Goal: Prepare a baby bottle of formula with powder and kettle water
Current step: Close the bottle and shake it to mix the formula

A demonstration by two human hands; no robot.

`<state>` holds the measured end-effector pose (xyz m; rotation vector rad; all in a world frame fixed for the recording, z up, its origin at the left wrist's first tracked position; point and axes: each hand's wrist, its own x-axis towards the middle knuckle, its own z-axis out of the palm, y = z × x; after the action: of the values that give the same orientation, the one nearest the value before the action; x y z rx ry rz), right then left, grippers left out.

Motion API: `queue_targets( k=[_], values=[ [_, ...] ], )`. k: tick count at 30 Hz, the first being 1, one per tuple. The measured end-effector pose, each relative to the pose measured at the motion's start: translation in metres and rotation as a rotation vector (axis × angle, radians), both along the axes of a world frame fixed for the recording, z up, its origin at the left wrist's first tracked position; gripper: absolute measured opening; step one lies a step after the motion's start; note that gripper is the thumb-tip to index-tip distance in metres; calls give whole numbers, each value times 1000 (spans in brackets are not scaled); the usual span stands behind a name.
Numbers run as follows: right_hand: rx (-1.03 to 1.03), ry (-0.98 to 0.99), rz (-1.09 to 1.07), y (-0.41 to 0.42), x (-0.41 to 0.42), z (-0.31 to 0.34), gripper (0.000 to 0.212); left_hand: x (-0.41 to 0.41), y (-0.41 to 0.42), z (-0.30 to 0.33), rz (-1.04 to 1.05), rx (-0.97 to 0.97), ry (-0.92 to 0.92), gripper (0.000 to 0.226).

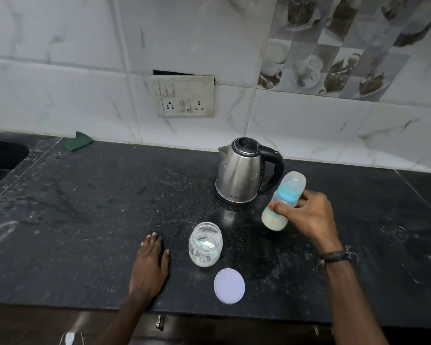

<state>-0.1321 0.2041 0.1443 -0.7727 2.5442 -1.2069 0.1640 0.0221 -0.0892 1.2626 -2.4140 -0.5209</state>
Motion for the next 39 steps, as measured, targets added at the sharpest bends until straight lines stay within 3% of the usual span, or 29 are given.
queue_targets(
  k=[3,7,10,13,16,21,23,26,29,33,36,39],
  values=[
    [-74,-147,87,-2,1,2,32,0,-1,1,0,-10,7,60],
    [98,44,26,-6,0,0,48,-1,0,1,0,-5,8,64],
    [66,-43,57,-8,1,1,47,-1,0,1,0,-4,10,66],
    [65,119,-29,-9,3,4,47,-1,-1,0,0,-12,15,64],
    [-15,-44,42,-7,0,3,33,-1,-1,0,7,2,5,58],
    [198,240,-87,-5,-4,1,51,-1,0,0,12,7,7,56],
    [250,179,-38,-4,-5,1,48,0,0,-1,12,2,12,56],
    [77,-17,-11,-4,-2,4,43,0,-1,-1,10,-5,10,56],
    [125,65,-53,-4,0,1,50,-1,0,-1,6,-3,9,56],
    [25,-32,-22,-4,7,-2,40,-2,-1,1,4,-15,17,55],
    [79,1,-92,-6,10,-5,49,-1,1,1,4,-10,20,49],
    [41,-60,-24,-6,14,-7,45,-1,0,2,4,-16,23,52]
  ],
)
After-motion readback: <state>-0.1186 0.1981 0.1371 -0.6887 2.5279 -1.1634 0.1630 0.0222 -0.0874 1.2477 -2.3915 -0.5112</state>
